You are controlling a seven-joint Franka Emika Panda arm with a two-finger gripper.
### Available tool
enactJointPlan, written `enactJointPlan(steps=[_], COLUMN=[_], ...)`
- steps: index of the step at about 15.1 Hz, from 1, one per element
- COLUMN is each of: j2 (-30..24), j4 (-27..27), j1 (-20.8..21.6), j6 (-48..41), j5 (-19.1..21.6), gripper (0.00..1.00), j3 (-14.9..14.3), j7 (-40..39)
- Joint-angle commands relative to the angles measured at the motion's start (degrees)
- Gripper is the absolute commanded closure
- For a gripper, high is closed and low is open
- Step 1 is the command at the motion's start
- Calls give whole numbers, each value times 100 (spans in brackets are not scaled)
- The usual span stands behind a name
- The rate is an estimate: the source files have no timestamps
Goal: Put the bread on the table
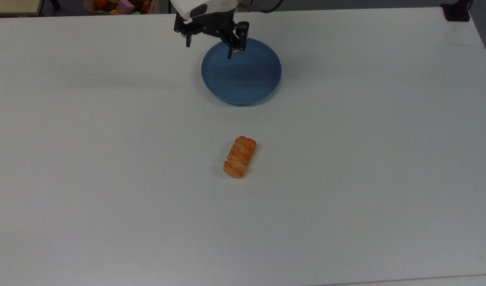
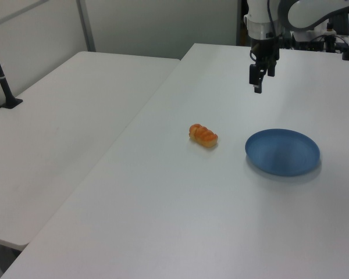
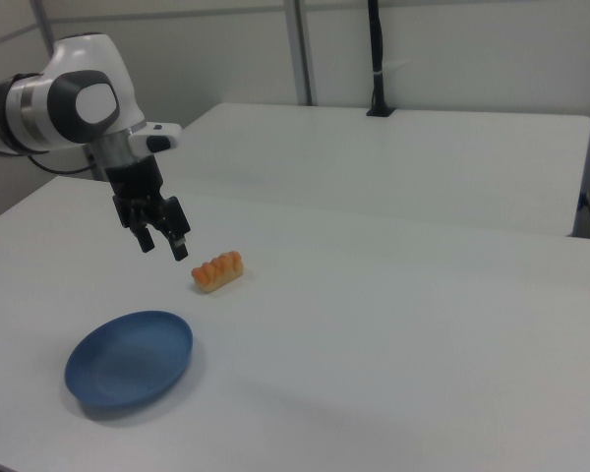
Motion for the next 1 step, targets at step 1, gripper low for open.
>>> enactJointPlan(steps=[1], j2=[-99], j4=[-33], j1=[0], j6=[-166], j5=[134], gripper=[0], j3=[-35], j7=[-267])
